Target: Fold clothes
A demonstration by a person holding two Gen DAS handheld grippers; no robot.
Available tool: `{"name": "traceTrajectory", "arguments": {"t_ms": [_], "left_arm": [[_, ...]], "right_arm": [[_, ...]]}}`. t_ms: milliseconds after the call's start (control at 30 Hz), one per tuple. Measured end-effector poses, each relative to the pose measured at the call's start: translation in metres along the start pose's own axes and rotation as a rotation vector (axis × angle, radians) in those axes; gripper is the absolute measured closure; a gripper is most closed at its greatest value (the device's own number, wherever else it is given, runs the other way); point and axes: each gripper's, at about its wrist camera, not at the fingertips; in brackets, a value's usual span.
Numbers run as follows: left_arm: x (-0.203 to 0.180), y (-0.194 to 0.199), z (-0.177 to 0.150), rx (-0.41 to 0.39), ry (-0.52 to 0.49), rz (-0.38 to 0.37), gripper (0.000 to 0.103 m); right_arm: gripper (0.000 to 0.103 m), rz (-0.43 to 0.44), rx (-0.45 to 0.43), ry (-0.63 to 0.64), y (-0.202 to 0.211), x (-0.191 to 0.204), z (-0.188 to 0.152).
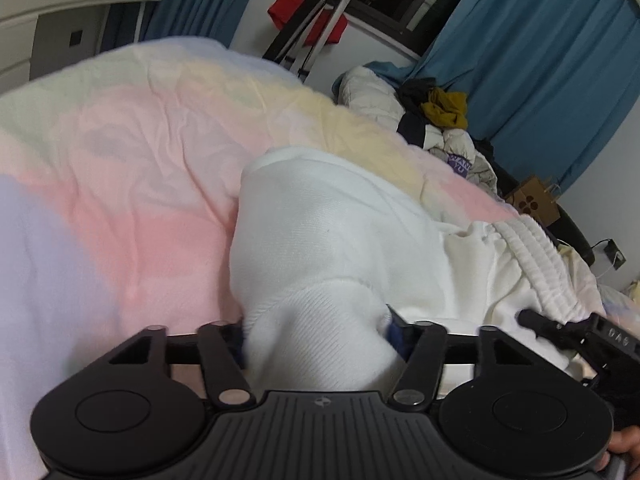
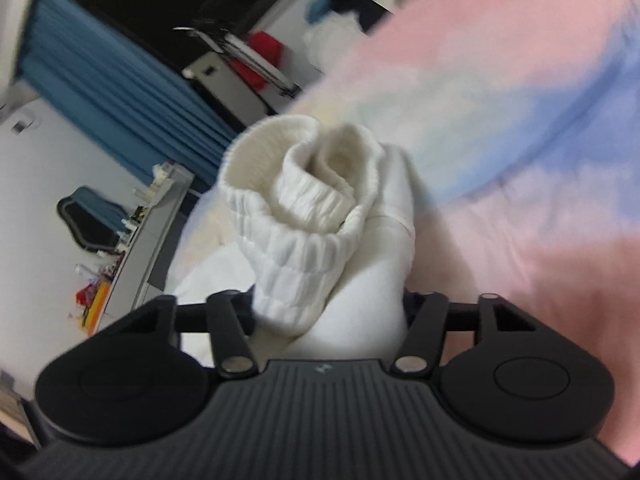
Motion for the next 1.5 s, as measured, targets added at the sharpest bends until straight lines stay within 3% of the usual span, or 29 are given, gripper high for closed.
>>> {"name": "traceTrajectory", "arguments": {"t_ms": [100, 300, 433, 633, 767, 867, 1067, 1167, 1233, 1367, 1500], "left_arm": [[-0.014, 0.014, 0.008, -0.018, 0.013, -0.004, 0.054], [-0.066, 0.033, 0.038, -0.091, 0.085, -0.101, 0.056], [-0.122, 0.024, 0.051, -0.119, 0.05, -0.191, 0.056], [-0.221, -0.031, 0.045, -0.1, -0.024, -0.335, 0.055], [-0.286, -0.08, 0.028, -0.074, -0.14, -0.382, 0.055], [-0.323, -0.128, 0.01, -0.019, -0.169, -0.394, 0.055], [-0.366, -0.197, -0.042, 0.095, -0.302, -0.411, 0.055], [-0.365, -0.209, -0.076, 0.126, -0.414, -0.386, 0.052], [-0.361, -0.215, -0.093, 0.154, -0.463, -0.378, 0.045], [-0.342, -0.225, -0.094, 0.19, -0.45, -0.395, 0.042], [-0.338, -0.22, -0.092, 0.199, -0.456, -0.401, 0.039]], "right_arm": [[0.051, 0.056, -0.03, 0.04, 0.011, 0.019, 0.017], [0.051, 0.193, -0.173, 0.041, 0.056, 0.024, 0.066], [0.051, 0.216, -0.283, 0.031, 0.092, 0.003, 0.101], [0.051, 0.199, -0.492, -0.018, 0.128, -0.063, 0.142], [0.051, 0.123, -0.599, -0.077, 0.132, -0.116, 0.155], [0.051, 0.055, -0.631, -0.128, 0.127, -0.156, 0.159], [0.051, -0.113, -0.591, -0.278, 0.11, -0.221, 0.152], [0.052, -0.213, -0.543, -0.375, 0.1, -0.246, 0.144], [0.048, -0.28, -0.511, -0.439, 0.094, -0.262, 0.14], [0.044, -0.406, -0.447, -0.553, 0.082, -0.293, 0.13], [0.042, -0.414, -0.468, -0.553, 0.08, -0.296, 0.127]]}}
Point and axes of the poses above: each gripper's, at about its wrist camera, not at the fingertips, and y roughly against the way its jaws point, x to its left, z to its top, and after that the axes turned 10 degrees about -x, right-handed
